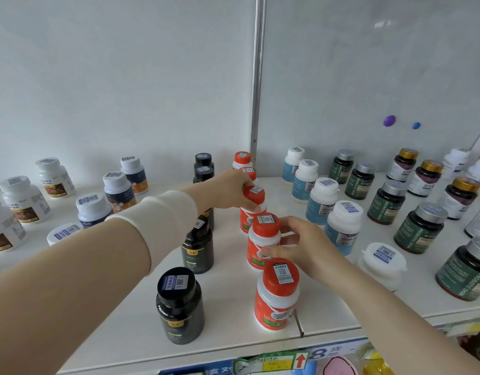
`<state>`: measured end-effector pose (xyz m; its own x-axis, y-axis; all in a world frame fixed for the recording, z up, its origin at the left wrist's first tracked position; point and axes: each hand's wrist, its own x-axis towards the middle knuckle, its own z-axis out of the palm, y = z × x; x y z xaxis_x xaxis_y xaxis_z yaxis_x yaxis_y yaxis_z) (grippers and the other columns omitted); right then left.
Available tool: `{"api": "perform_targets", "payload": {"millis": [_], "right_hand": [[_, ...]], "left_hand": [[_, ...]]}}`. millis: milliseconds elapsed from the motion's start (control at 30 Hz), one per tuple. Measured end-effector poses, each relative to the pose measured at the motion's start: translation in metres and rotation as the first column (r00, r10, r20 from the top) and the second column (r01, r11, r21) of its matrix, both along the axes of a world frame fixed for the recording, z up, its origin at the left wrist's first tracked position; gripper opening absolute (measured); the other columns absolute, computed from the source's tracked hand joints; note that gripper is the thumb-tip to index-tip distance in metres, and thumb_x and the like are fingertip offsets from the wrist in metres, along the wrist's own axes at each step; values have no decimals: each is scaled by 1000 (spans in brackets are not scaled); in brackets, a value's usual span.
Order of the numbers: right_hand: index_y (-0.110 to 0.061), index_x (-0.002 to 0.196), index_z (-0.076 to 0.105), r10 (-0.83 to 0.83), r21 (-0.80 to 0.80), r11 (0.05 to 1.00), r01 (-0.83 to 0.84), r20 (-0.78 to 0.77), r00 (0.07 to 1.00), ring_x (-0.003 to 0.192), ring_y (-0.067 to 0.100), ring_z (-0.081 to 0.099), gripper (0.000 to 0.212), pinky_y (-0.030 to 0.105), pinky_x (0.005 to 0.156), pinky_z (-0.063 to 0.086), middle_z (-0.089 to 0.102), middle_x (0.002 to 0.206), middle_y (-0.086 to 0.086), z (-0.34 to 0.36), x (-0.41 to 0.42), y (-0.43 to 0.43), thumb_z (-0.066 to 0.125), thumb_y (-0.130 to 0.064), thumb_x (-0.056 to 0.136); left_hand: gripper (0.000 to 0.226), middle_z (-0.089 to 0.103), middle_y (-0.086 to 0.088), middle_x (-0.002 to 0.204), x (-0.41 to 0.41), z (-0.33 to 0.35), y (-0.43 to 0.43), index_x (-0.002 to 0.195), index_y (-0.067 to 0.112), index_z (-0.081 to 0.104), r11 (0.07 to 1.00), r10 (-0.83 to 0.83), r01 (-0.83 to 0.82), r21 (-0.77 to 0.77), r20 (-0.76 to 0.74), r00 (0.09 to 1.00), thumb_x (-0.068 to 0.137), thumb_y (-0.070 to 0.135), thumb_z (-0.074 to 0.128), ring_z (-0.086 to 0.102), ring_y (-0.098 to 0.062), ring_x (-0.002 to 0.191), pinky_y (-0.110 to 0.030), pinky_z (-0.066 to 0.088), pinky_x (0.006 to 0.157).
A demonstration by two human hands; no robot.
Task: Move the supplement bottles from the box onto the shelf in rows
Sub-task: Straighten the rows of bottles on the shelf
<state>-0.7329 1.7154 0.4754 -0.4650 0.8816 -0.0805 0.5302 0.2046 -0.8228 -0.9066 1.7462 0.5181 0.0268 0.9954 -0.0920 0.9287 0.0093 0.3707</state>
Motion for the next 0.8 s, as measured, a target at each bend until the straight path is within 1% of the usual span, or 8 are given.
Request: {"api": "perform_targets", "payload": {"millis": [100,267,433,567,633,667,733,800], "right_hand": [[-18,131,47,-3,3,1000,3,2,1000,119,22,56,59,36,98,45,54,135,1,-1,0,-1,72,-25,78],[-19,131,46,-8,8,1000,8,9,1000,119,22,56,59,35,98,45,54,135,0,-3,0,-1,71,-27,78],[-20,137,38,-6,-21,1000,6,-6,1000,124,21,52,69,35,97,45,48,141,0,4,1,-3,72,-26,78],[-19,140,35,-5,52,999,6,-21,1000,125,21,50,74,35,99,44,45,143,1,25,9,1,72,-31,77],[-19,139,37,12,130,991,-14,19,1000,125,19,49,74,38,104,43,46,142,0,37,10,6,74,-32,76],[-19,138,38,34,189,981,-48,76,997,125,19,49,72,39,105,42,46,142,-1,45,8,8,73,-32,77],[-18,137,39,74,303,943,-140,220,973,125,19,49,68,37,105,41,46,142,0,62,0,10,71,-32,79],[-17,136,41,91,390,887,-246,376,922,125,20,50,64,35,103,43,47,141,2,75,-12,11,70,-33,81]], "left_hand": [[56,57,-6,132,1,0,1,135,11,48,1000,0,0,-8,5,1000,85,31,65,57,-22,116,-30,43,100],[54,57,-7,131,1,0,1,134,10,48,1000,6,-6,-8,6,1000,86,30,65,57,-22,115,-28,42,97],[59,53,-5,136,3,0,-3,137,13,42,1000,10,-10,-14,0,1000,86,32,65,53,-22,120,-32,40,103],[62,52,-5,137,3,17,-16,137,12,42,994,39,-41,100,17,999,83,26,70,52,-22,121,-31,41,103],[56,54,-4,133,-4,31,-23,133,12,46,987,59,-49,154,-58,997,84,24,69,53,-20,118,-26,40,96],[53,55,-4,131,-11,39,-29,132,13,47,984,76,-57,167,-109,991,84,24,68,53,-20,116,-26,40,94],[48,56,-2,128,-28,52,-42,129,18,49,983,108,-66,170,-249,962,84,24,67,55,-23,112,-33,45,95],[46,57,-1,125,-45,61,-55,127,20,49,986,127,-66,154,-428,895,85,25,65,56,-26,109,-40,47,93]]}}
